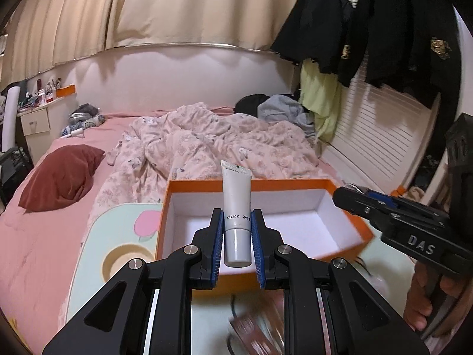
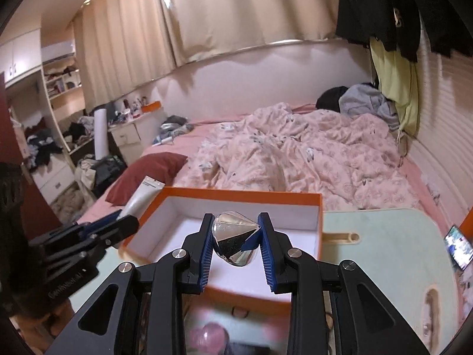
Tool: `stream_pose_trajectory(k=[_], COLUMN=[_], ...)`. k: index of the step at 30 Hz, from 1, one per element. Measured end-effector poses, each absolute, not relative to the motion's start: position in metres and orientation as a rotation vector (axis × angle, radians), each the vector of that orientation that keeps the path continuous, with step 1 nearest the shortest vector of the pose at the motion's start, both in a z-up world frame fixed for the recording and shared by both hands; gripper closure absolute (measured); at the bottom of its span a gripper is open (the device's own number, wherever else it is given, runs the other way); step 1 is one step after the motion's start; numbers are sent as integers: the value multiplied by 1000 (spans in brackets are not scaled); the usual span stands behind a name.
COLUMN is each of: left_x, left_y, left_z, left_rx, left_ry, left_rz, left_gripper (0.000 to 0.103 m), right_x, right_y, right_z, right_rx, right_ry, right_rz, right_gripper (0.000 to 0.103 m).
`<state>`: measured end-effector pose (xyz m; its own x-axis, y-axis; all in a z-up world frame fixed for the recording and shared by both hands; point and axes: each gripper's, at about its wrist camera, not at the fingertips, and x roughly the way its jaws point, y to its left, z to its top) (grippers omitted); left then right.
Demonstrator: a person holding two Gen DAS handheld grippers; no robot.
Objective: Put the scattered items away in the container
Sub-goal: 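Lower the white tube into the box with the left gripper while the right drops the cone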
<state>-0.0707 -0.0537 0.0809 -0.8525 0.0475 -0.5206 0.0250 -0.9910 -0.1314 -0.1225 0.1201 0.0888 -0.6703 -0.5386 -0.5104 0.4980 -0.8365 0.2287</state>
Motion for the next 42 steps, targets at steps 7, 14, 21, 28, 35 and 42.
stream_pose_trajectory(k=[7, 14, 21, 28, 35, 42], left_x=[-86, -91, -93, -94, -89, -75], left_y=[-65, -65, -69, -67, -66, -68], left_z=[62, 51, 44, 45, 46, 60], left_rx=[-798, -837, -891, -892, -866, -719], left_ry=[-312, -336, -371, -374, -385, -400], left_rz=[2986, 2957, 2922, 2914, 2907, 2929], left_gripper=[83, 83, 83, 83, 75, 74], right_x=[-138, -140, -145, -146, -145, -138], right_y=[107, 102, 103, 107, 111, 128], right_z=[70, 59, 56, 58, 60, 71], right_rx=[804, 826, 833, 836, 818, 747], right_ry=[-81, -51, -56, -97, -111, -214], right_rz=[-2413, -2435, -2442, -2437, -2433, -2474], right_gripper=[75, 75, 75, 74, 74, 44])
